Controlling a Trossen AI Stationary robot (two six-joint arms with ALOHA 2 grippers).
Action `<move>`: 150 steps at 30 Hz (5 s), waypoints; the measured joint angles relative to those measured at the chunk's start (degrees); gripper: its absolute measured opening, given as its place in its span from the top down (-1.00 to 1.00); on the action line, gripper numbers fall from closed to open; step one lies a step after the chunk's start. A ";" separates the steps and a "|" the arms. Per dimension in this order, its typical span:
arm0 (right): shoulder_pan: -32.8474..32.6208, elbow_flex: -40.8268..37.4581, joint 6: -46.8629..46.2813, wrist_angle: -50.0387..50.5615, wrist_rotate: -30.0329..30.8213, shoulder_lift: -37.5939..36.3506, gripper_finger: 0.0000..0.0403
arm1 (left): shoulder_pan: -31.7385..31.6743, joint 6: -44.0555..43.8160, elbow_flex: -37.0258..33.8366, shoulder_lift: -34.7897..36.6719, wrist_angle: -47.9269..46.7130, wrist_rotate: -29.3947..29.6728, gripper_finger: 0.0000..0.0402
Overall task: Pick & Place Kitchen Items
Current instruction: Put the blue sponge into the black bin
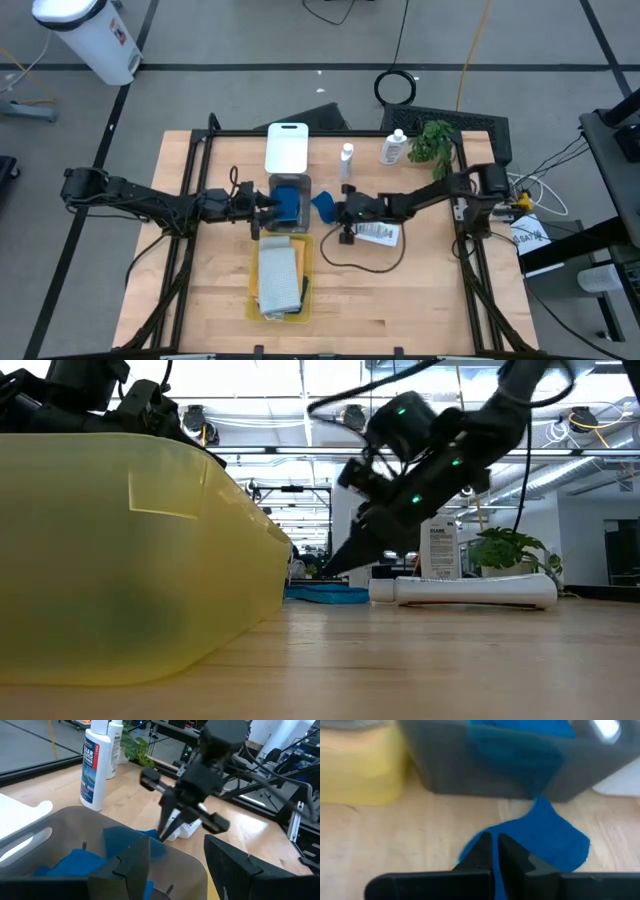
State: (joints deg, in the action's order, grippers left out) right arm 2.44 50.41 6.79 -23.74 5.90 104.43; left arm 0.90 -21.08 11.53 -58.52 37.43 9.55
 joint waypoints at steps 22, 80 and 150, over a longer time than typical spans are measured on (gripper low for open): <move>-4.43 3.69 -10.98 25.81 -16.74 -3.23 1.00 | -0.01 -0.11 0.00 0.00 -0.42 0.04 0.05; -2.78 -4.63 -16.71 10.62 -15.18 -2.18 0.31 | 0.00 -0.47 -0.02 0.00 -0.45 0.01 0.05; -27.76 -15.97 22.74 -43.45 34.56 -15.90 1.00 | 11.81 19.74 28.41 -33.48 13.13 6.05 0.05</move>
State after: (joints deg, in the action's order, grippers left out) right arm -25.32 34.44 29.52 -67.19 40.47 88.53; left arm 12.71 -1.34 39.94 -92.01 50.56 15.60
